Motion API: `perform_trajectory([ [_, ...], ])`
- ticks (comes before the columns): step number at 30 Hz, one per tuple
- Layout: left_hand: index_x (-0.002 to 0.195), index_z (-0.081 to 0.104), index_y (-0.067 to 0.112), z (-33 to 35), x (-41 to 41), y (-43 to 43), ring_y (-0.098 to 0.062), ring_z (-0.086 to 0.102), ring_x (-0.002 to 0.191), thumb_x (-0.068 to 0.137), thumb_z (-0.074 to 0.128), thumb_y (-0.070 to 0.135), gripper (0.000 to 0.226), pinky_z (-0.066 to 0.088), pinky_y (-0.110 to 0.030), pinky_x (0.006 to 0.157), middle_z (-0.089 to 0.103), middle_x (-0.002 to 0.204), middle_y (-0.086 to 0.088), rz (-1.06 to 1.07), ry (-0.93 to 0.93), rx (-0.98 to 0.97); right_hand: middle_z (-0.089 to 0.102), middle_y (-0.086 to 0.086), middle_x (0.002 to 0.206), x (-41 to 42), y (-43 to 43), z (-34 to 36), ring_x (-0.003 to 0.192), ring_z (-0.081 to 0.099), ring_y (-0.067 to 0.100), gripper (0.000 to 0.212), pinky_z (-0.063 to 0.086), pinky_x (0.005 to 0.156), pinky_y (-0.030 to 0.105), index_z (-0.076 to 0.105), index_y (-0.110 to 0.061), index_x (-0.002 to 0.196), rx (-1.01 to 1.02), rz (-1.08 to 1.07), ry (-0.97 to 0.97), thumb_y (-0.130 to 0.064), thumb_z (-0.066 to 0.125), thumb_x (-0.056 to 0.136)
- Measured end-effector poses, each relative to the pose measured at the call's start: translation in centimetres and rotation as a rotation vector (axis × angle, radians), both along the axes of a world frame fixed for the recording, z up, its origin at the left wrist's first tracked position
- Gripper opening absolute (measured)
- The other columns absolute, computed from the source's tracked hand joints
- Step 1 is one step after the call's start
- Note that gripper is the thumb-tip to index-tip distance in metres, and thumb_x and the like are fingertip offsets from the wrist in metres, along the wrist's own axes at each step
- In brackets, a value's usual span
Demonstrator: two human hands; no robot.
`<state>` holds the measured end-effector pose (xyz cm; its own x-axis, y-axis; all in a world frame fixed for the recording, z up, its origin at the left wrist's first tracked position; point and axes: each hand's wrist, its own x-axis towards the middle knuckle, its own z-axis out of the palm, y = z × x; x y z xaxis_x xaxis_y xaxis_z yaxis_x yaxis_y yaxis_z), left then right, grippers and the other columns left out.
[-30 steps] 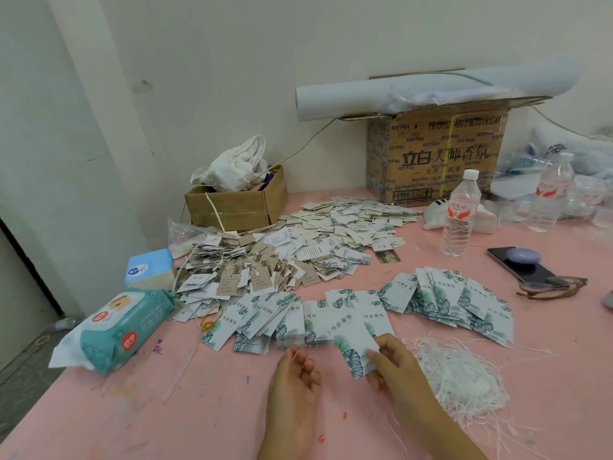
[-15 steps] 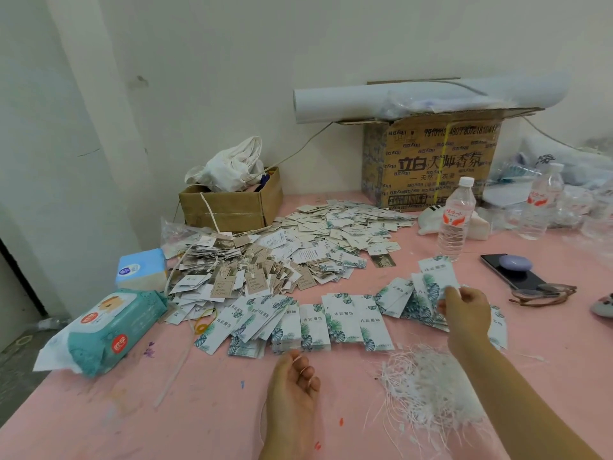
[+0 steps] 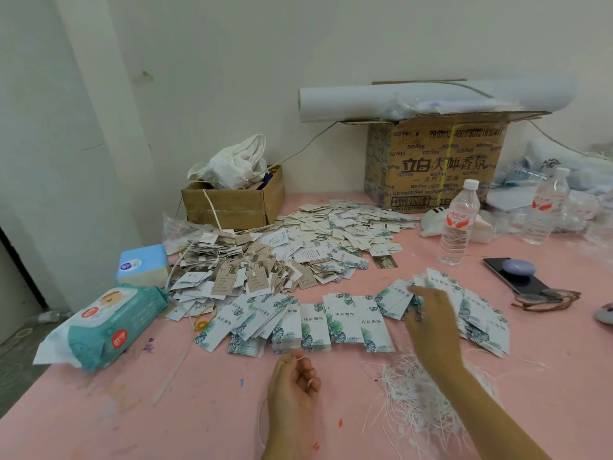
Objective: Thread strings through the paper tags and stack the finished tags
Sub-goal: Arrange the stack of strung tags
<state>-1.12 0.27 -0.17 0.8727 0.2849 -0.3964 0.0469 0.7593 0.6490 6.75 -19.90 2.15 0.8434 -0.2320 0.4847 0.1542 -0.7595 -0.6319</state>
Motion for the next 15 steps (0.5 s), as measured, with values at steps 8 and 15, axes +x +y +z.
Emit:
perform_trajectory([
  [8,0.082,0.055,0.007,0.0,0.3,0.1,-0.016,0.041,0.054,0.098,0.039,0.005,0.023,0.038,-0.019,0.040,0.051,0.054,-0.004,-0.004,-0.001,-0.028,-0.005,-0.006,0.158,-2.4,5.2,-4.2,0.148,0.000,0.014,0.066,0.002,0.118,0.028,0.008,-0.025,0.154,-0.409,0.317,0.362,-0.045,0.040,0.100],
  [15,0.082,0.055,0.007,-0.2,0.3,0.2,-0.016,0.042,0.053,0.098,0.040,0.005,0.022,0.038,-0.019,0.039,0.052,0.053,-0.004,-0.007,-0.006,-0.032,0.025,-0.010,0.156,-3.1,4.9,-3.7,0.143,0.023,0.006,0.056,0.019,0.113,0.020,0.030,-0.028,0.149,-0.224,0.289,0.320,-0.034,0.052,0.098],
])
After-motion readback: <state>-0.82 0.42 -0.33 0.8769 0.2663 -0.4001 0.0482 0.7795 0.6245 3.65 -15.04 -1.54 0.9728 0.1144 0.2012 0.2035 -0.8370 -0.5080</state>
